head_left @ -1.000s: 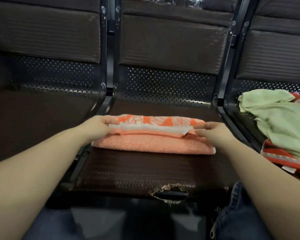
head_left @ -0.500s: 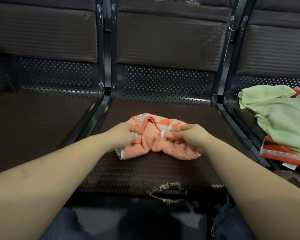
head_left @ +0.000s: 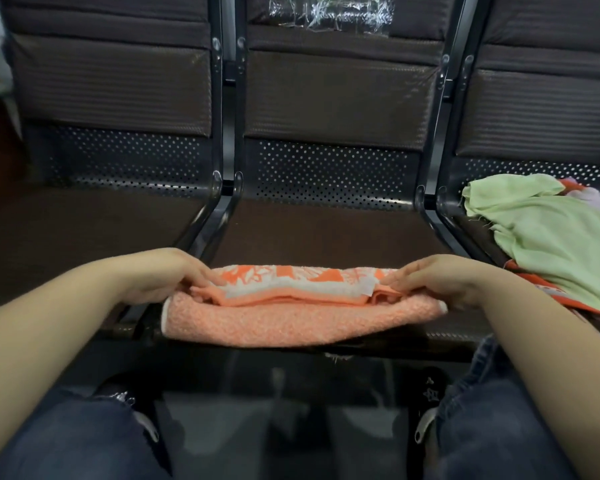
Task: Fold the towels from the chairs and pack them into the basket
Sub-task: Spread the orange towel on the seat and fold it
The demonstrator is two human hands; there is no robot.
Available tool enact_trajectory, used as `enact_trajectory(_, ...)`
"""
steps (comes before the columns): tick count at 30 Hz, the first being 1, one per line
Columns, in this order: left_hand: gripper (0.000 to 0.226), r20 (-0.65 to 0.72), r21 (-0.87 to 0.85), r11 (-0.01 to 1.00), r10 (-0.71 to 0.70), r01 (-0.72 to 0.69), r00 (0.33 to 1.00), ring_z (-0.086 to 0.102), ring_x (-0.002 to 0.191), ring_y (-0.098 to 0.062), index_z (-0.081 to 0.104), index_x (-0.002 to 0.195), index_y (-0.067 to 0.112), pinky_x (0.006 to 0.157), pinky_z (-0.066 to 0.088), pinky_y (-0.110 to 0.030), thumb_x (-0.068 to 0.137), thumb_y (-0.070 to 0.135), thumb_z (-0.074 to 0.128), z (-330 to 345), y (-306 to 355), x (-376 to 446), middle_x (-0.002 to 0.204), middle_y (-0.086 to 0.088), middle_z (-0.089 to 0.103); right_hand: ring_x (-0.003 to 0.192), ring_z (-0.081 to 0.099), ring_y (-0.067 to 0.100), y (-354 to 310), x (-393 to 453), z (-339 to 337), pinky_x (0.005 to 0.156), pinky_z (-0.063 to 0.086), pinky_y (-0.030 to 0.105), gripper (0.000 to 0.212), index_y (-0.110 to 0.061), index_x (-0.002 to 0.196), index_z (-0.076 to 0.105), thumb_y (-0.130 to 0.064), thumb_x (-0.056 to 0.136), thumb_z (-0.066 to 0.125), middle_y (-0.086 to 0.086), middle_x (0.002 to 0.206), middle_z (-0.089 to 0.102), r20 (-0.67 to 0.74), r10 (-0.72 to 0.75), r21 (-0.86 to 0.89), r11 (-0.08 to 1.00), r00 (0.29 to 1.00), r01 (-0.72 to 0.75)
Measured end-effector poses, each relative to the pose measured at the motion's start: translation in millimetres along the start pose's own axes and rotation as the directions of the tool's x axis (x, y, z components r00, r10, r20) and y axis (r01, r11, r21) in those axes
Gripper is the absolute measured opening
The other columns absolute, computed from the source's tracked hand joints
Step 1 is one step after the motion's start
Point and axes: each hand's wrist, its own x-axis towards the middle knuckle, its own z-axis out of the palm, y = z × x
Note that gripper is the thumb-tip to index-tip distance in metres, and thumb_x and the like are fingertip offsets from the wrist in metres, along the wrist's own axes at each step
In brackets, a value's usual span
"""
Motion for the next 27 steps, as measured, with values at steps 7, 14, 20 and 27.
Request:
enact_trajectory(7,0.028,0.385,0.182,0.953,-0.295,0.242,0.875,0.068,0.077,-0.019,0.074,0.098,-0.003,0.074,0.056,-0.028,0.083,-0.007,0.051,1.8,-24.8,-37.7,0.095,-0.018,0.071,0.067,0.065,0.020,13.6,-27.7,9.5,0.062,0.054,0.028,0.017,0.005,0.093,0.072,-0.005,0.080,0.069,0.015,0.085,0.069,0.255,0.286,-0.262,0.940,0.924,-0.219)
enact_trajectory(14,0.033,0.396,0.441,0.872,-0.400,0.211,0.826,0.067,0.067,-0.012,0.067,0.116,0.008,0.063,0.056,-0.025,0.095,-0.001,0.043,12.8,-26.6,-43.5,0.095,-0.012,0.067,0.067,0.063,0.016,15.8,-47.1,13.2,0.067,0.056,0.033,0.027,-0.005,0.097,0.075,-0.009,0.071,0.076,0.009,0.081,0.069,0.212,0.453,-0.524,0.801,0.866,-0.291)
enact_trajectory(20,0.032,0.306,0.448,0.860,-0.405,0.244,0.862,0.070,0.073,-0.020,0.066,0.113,0.013,0.068,0.057,-0.034,0.094,0.001,0.043,4.0,-31.9,-43.8,0.067,-0.002,0.062,0.047,0.056,0.006,30.7,-46.1,-0.2,0.056,0.058,0.028,0.017,-0.008,0.095,0.073,-0.005,0.090,0.056,0.001,0.063,0.064,0.127,0.476,-0.386,0.832,0.870,-0.398)
enact_trajectory(27,0.027,0.115,0.176,0.946,-0.294,0.272,0.949,0.065,0.054,-0.014,0.067,0.102,0.003,0.048,0.054,-0.024,0.093,0.001,0.042,2.3,-27.2,-25.6,0.062,-0.005,0.061,0.040,0.061,0.011,33.6,-32.3,-10.1,0.042,0.055,0.025,0.012,-0.002,0.086,0.066,-0.006,0.091,0.056,0.005,0.053,0.063,0.024,0.394,-0.037,0.919,0.919,-0.393)
